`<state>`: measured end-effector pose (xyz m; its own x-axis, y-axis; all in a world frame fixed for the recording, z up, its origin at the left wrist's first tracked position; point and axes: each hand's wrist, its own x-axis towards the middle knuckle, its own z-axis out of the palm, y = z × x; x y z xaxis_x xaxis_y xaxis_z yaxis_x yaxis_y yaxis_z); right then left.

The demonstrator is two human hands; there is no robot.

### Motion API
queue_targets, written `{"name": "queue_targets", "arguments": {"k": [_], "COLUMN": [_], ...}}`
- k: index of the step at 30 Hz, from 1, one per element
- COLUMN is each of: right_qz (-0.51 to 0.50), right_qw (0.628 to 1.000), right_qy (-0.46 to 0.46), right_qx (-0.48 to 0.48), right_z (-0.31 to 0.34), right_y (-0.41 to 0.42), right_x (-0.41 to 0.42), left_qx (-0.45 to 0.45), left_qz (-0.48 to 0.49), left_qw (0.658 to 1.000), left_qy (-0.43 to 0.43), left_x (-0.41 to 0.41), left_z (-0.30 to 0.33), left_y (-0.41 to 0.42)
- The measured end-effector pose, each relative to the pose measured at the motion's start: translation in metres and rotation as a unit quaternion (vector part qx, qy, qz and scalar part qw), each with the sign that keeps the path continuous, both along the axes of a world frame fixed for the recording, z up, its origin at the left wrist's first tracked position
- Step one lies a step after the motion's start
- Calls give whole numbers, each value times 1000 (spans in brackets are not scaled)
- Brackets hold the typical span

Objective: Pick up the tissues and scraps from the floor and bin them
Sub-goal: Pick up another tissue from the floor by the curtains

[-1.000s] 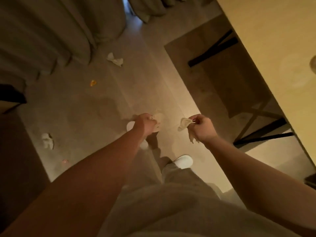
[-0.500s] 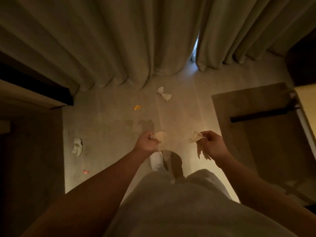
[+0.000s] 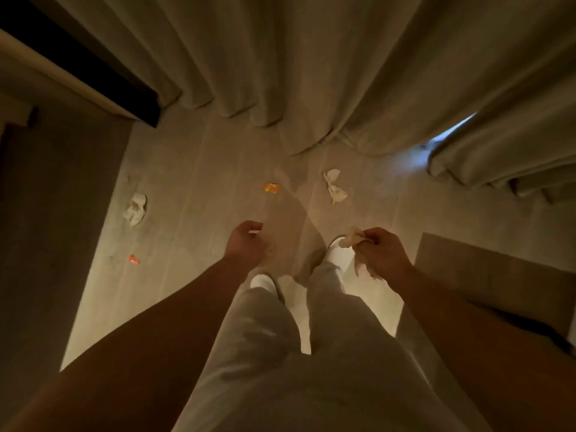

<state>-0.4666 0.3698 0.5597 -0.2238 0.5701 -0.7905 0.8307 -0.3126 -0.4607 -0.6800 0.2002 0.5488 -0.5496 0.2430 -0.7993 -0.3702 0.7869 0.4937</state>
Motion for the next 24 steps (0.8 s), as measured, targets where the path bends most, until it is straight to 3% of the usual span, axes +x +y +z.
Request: {"name": "queue_targets", "arguments": {"k": [4,6,10,13,19,22,24], "right_qz": [77,99,121,138,177,253,250], "right_qw": [997,994,989,985,970,946,951], "right_qy": [-28,-44,-75,-97,-126,-131,-98], "right_qx": [7,11,29,37,109,154,156], "right_z": [-64,-109,-219,-317,-503,-566,-590], "right_y": [43,58,84,104,135,143,142], "right_x": [-27,-39,-66,-86,-114,-124,-127], "left_qx": [-58,-66,-99,-126,-156,-180,-168], "left_qz": [16,42,51,-14,-33,-56,-52], "left_qw": [997,997,994,992,983,973,972], "left_qy": [45,28,8,12,88,134,157], "left_x": [-20,-33,-62,-80,-103,-109,-110], "left_z": [-52,-89,-201,-295,-470,-529,-561], "left_y": [35,50,69,85,99,110,115]}}
